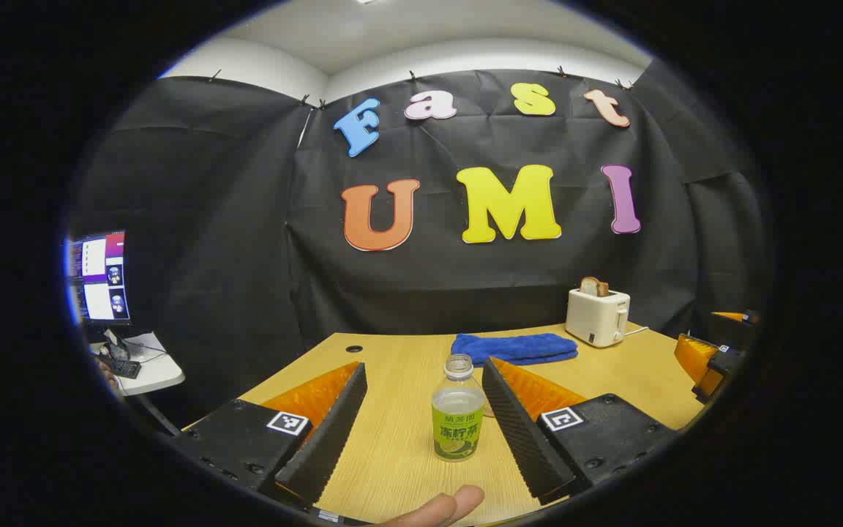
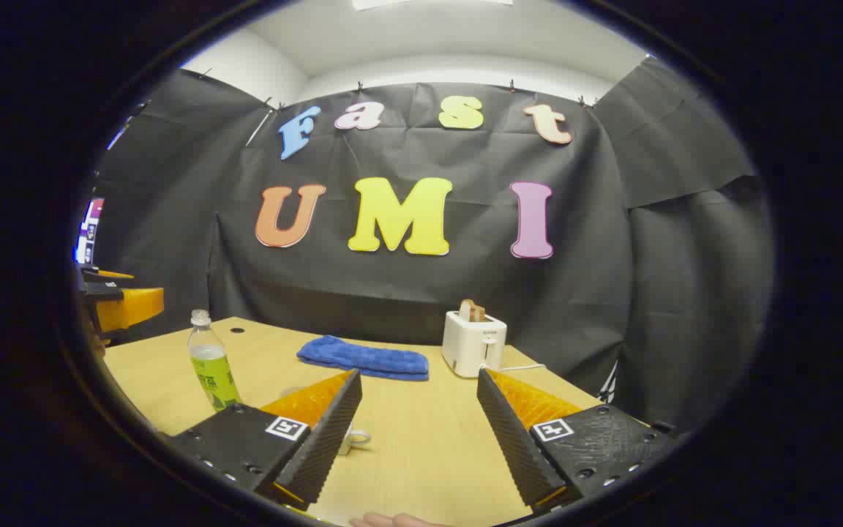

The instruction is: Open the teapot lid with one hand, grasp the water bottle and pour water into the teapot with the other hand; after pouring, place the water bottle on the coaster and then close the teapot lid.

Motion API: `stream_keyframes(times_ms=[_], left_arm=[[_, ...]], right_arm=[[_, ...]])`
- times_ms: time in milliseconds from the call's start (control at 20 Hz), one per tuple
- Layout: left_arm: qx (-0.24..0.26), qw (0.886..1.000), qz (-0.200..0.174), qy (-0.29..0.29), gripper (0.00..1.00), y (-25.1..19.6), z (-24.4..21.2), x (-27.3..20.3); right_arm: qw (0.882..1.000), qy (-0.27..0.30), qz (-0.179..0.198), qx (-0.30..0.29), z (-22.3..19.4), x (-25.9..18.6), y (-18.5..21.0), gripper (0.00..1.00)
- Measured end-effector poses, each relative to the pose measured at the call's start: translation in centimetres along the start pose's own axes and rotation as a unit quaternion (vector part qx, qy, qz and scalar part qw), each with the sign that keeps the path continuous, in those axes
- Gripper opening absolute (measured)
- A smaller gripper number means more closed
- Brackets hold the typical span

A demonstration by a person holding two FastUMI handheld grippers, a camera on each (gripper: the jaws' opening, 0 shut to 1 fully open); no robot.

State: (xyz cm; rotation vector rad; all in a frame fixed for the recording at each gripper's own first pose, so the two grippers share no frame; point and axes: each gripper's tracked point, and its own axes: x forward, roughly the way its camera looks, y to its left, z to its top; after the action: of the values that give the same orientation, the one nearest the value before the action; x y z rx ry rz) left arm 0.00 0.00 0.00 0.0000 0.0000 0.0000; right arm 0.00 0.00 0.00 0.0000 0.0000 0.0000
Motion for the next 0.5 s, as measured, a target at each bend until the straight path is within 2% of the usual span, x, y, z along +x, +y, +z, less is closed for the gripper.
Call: stream_keyframes(times_ms=[50, 300, 500], left_arm=[[-0.002, 1.0, -0.005, 0.001, 0.96, -0.2, -0.2, 0.0], [-0.002, 1.0, -0.004, 0.0, 0.99, -0.1, 0.0, 0.0], [-0.001, 1.0, 0.0, -0.001, 0.99, 0.2, 0.0, 0.1]], right_arm=[[1.0, -0.002, 0.002, 0.0, 0.0, -0.1, 0.2, 0.95], [1.0, -0.011, 0.018, 0.009, 0.1, 0.2, 1.5, 0.98], [0.999, -0.047, 0.007, 0.006, 1.2, 0.6, 1.3, 0.95]])
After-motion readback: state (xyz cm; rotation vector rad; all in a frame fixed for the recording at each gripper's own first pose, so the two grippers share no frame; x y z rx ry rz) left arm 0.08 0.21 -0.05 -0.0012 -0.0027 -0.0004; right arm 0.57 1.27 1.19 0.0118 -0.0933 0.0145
